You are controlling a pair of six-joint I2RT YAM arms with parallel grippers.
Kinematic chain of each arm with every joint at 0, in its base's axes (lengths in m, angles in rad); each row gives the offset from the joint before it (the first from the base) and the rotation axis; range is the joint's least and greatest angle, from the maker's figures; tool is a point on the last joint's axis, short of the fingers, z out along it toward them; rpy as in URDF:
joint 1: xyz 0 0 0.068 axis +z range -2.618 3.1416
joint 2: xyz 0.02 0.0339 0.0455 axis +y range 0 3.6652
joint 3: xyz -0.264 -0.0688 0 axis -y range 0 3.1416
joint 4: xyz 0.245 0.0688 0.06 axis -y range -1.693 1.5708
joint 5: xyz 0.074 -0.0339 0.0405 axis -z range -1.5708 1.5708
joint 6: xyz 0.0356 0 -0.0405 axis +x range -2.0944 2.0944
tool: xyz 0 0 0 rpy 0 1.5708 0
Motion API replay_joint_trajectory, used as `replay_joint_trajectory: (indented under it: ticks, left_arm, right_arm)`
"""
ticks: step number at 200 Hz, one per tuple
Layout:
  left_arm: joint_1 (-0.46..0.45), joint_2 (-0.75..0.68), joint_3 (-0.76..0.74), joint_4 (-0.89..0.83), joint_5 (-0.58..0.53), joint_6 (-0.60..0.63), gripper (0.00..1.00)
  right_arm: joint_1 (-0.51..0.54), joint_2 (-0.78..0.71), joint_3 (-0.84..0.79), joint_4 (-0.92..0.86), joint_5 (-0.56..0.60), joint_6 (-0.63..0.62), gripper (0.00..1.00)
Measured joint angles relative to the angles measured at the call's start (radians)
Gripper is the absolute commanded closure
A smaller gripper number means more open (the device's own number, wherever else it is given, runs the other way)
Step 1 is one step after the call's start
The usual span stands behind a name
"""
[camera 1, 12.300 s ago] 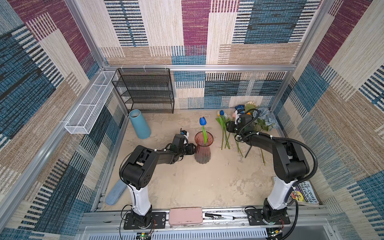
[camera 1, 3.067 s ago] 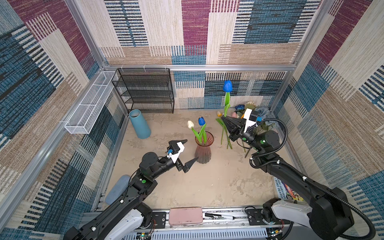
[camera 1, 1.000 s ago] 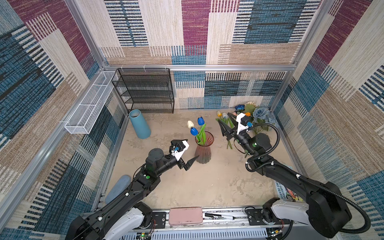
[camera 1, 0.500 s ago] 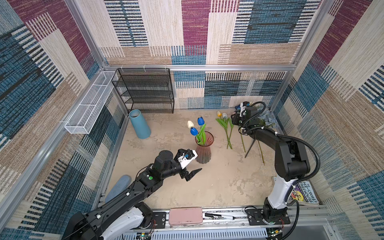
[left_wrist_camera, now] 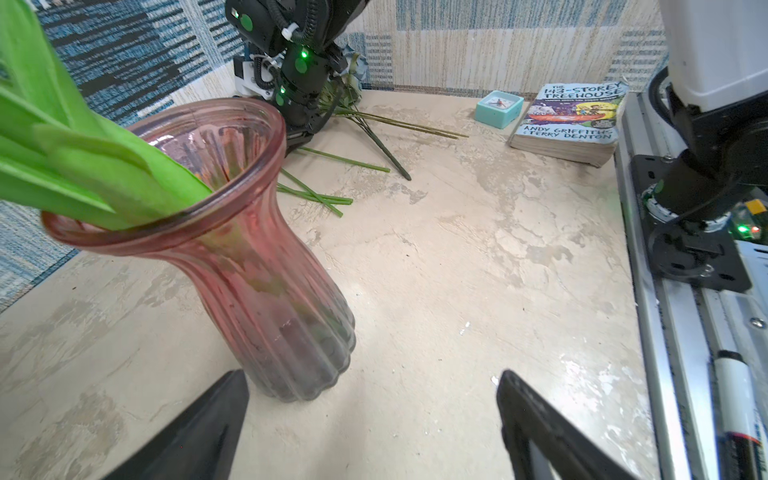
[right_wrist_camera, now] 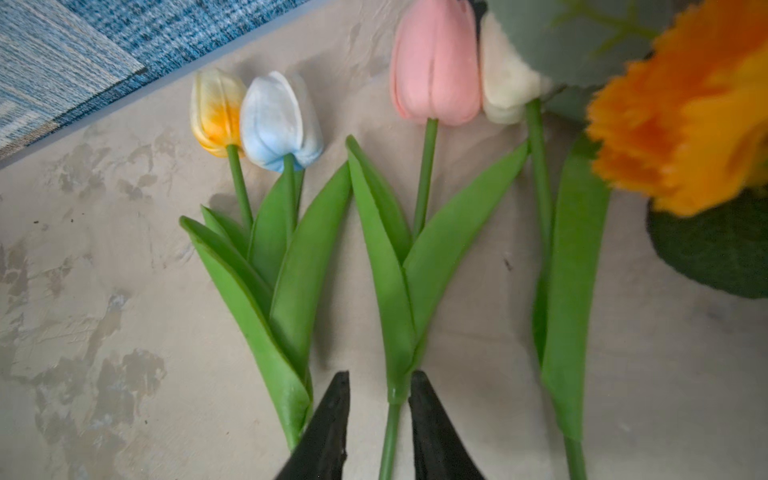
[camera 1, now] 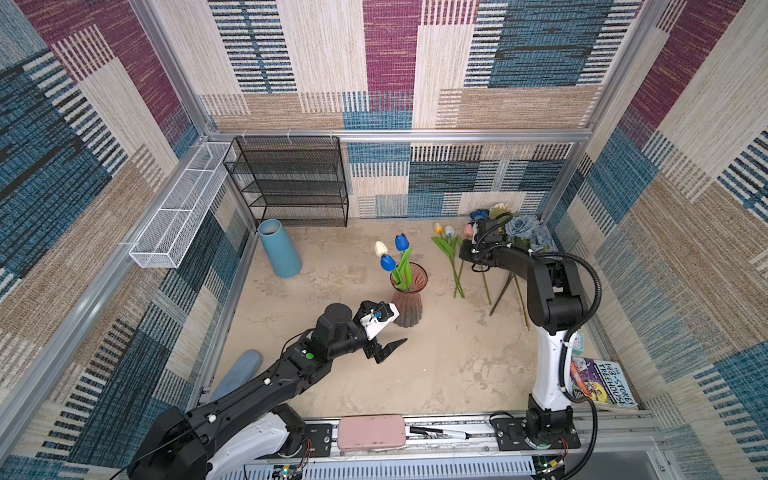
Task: Arrange the flowers into the vase
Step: 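Grasp a pink tulip stem with the right gripper and lift it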
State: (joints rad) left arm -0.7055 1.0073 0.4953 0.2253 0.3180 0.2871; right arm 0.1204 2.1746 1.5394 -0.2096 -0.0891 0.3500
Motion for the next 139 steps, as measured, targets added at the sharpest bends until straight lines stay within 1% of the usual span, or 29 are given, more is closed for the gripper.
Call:
replay_joint_trajectory:
  ticks: [41, 53, 64, 84, 98, 117, 139]
  left_arm:
    - [0.0, 0.008, -0.022, 0.063, -0.026, -0.001, 0.04]
    - [0.0, 0.01, -0.024, 0.074, -0.027, -0.002, 0.04]
    - [0.0, 0.012, -0.024, 0.081, -0.031, -0.004, 0.04]
    - [0.0, 0.015, -0.026, 0.092, -0.043, -0.004, 0.04]
    - [0.0, 0.021, -0.026, 0.103, -0.05, -0.004, 0.04]
    - [0.0, 0.026, -0.024, 0.108, -0.053, -0.004, 0.04]
    - [0.0, 0.026, -0.021, 0.112, -0.055, -0.004, 0.04]
  right_arm:
    - [0.0, 0.049, 0.048, -0.042, 0.023, -0.001, 0.72]
    - [0.003, 0.053, 0.051, -0.042, 0.034, -0.001, 0.77]
    - [0.003, 0.056, 0.053, -0.043, 0.048, -0.002, 0.85]
    - [0.003, 0.063, 0.056, -0.042, 0.067, -0.005, 0.96]
    - [0.003, 0.063, 0.053, -0.039, 0.067, -0.004, 0.97]
    - [0.003, 0.037, 0.008, -0.009, 0.066, -0.005, 1.0]
    - [0.003, -0.012, -0.044, -0.023, 0.06, -0.012, 1.0]
